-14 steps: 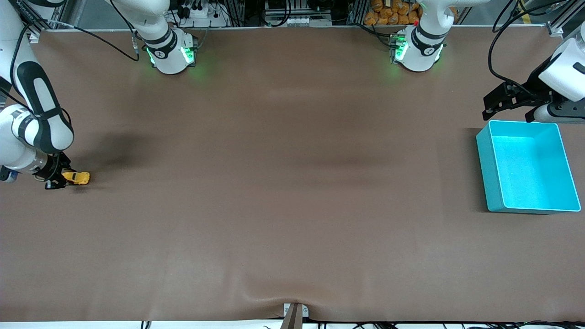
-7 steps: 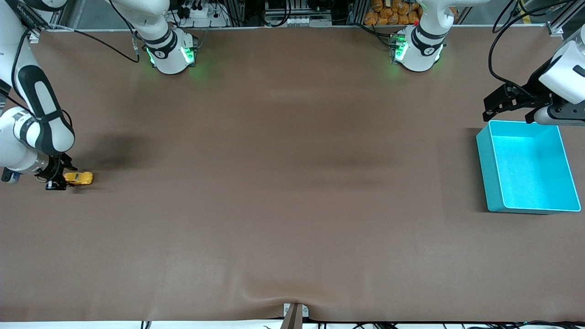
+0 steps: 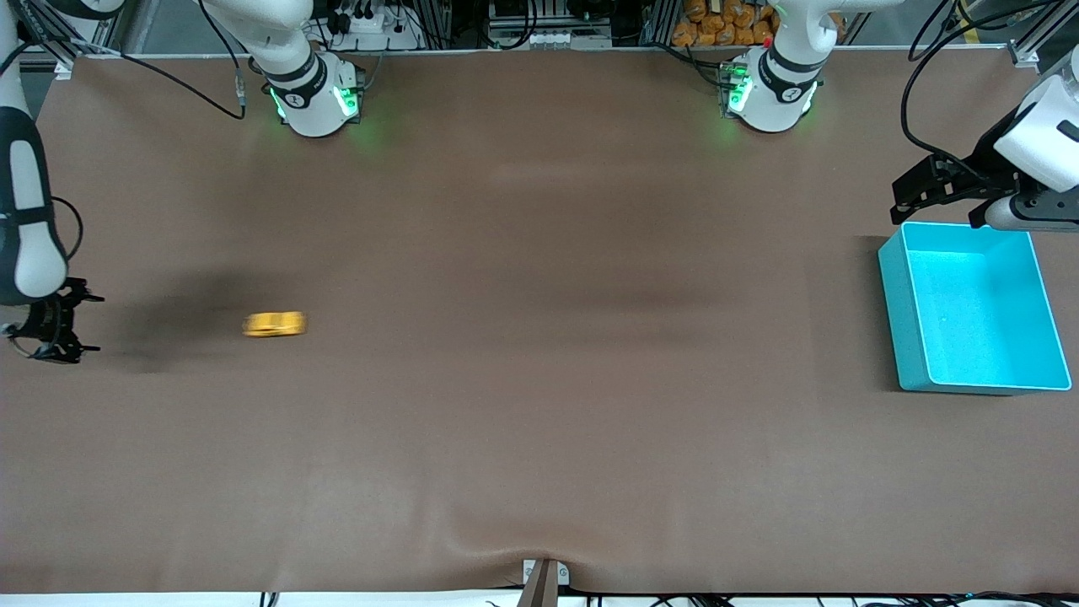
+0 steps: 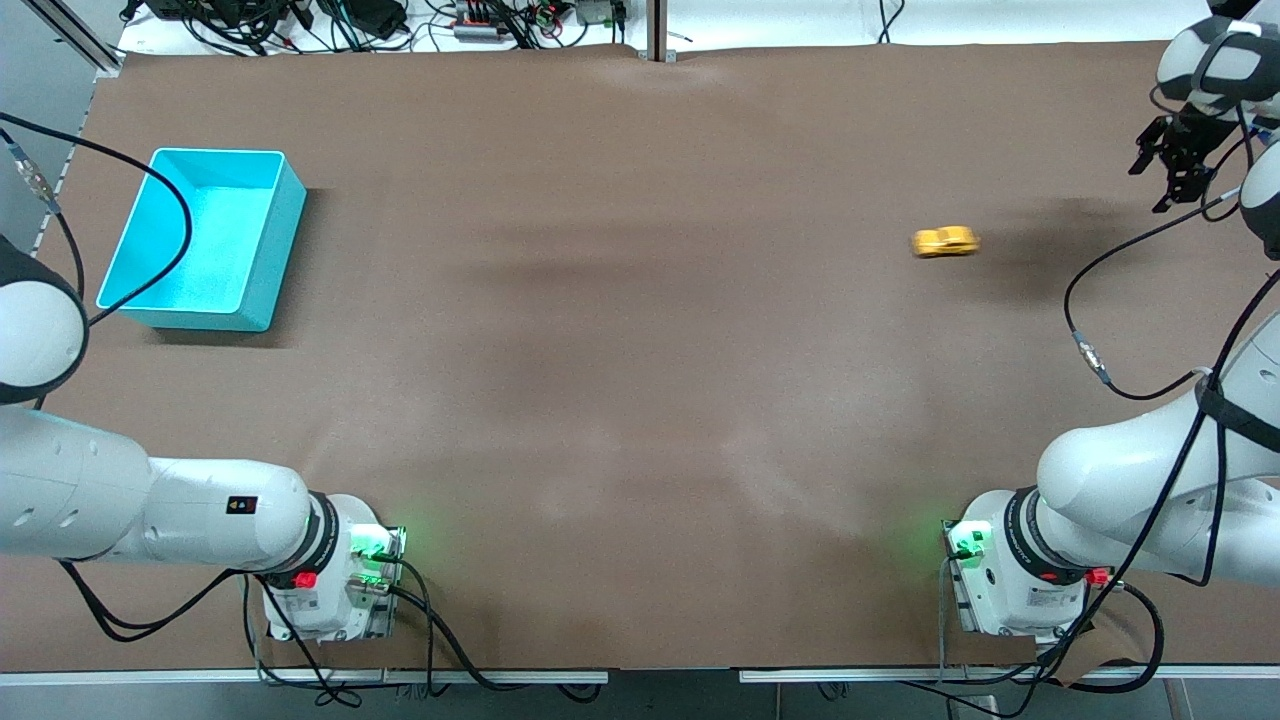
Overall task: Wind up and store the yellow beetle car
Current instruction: 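Open the right gripper to release the car and draw back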
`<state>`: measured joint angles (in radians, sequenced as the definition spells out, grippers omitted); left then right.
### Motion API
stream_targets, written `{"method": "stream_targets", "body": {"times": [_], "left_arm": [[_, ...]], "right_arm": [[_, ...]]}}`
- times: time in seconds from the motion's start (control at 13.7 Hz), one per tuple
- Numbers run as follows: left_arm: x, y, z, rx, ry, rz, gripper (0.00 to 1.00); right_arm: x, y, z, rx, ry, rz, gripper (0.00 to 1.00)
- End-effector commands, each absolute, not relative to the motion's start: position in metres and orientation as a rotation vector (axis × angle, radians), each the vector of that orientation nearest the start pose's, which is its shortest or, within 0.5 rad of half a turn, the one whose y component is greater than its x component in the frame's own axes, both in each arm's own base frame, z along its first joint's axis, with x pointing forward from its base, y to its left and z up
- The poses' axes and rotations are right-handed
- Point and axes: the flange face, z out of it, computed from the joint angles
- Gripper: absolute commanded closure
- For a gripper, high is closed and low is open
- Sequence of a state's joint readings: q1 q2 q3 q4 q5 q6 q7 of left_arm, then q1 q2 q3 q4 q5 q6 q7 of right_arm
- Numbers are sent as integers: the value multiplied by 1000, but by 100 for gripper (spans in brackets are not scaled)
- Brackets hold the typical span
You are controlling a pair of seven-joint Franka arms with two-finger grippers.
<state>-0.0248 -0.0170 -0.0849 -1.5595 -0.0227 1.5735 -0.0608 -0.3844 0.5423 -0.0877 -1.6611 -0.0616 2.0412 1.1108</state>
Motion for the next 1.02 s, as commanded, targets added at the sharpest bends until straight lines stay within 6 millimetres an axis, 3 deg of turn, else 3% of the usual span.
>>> {"method": "stream_targets", "body": {"times": [0.0, 0.29, 0.66, 0.95], "left_arm": [[549, -61, 642, -3144, 87, -67, 0], [549, -61, 641, -3144, 87, -65, 0], [549, -61, 642, -3144, 87, -67, 0], [549, -61, 642, -3144, 87, -67, 0]], "right_arm": [[590, -294, 292, -2357, 2284, 214, 0], [588, -293, 295, -2368, 2278, 239, 0], [583, -293, 323, -2417, 2217, 246, 0], [588, -275, 339, -2460, 2173, 254, 0]]}}
